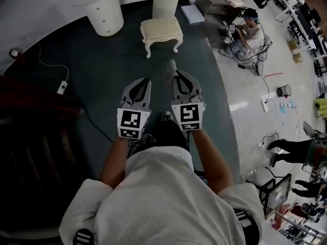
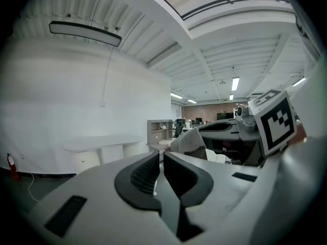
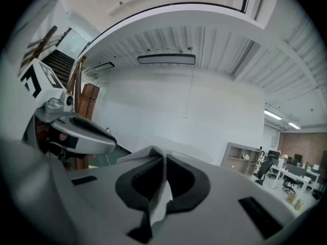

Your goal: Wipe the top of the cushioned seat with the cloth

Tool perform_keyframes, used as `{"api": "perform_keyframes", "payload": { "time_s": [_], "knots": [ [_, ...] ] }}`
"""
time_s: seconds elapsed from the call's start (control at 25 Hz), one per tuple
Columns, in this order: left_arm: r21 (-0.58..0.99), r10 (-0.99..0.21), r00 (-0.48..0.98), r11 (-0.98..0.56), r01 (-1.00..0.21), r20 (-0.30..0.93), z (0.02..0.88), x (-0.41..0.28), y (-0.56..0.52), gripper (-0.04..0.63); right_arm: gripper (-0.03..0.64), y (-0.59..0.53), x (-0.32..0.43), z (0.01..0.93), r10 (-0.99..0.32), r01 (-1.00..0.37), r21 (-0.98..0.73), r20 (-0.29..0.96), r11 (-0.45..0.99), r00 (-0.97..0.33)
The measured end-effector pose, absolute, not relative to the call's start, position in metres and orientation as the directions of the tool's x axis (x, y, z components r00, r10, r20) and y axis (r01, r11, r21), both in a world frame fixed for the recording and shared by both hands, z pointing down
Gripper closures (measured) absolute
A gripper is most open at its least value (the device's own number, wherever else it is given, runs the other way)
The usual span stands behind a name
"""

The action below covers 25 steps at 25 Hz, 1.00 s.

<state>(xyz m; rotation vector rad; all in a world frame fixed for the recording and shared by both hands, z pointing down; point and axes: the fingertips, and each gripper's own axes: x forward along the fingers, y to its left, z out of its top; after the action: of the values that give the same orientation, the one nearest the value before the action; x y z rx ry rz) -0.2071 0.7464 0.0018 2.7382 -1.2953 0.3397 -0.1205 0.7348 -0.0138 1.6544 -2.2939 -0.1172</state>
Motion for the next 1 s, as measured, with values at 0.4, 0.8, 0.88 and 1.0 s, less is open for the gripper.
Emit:
{"api": "perform_keyframes", "payload": {
  "time_s": [0.4, 0.8, 0.88, 1.0],
  "knots": [
    [0.077, -0.737, 0.603, -0.612, -0.787, 0.307, 0.044, -0.199, 0.636, 0.593, 0.603, 0.619, -0.110, 0.029, -0.917, -0.905, 0.210, 0.240, 0.370, -0.319],
    [0.036, -0.713, 0.583, -0.621, -0.783, 0.389, 0.061, -0.161, 0.467, 0.594, 0.603, 0.454, -0.072, 0.052, -0.883, -0.889, 0.182, 0.308, 0.420, -0.354],
    [0.027, -0.711, 0.577, -0.620, -0.784, 0.402, 0.067, -0.154, 0.443, 0.594, 0.603, 0.428, -0.068, 0.058, -0.874, -0.884, 0.173, 0.318, 0.435, -0.368],
    [0.006, -0.722, 0.553, -0.606, -0.796, 0.415, 0.075, -0.150, 0.409, 0.594, 0.603, 0.394, -0.068, 0.067, -0.855, -0.868, 0.163, 0.330, 0.469, -0.400]
  ]
}}
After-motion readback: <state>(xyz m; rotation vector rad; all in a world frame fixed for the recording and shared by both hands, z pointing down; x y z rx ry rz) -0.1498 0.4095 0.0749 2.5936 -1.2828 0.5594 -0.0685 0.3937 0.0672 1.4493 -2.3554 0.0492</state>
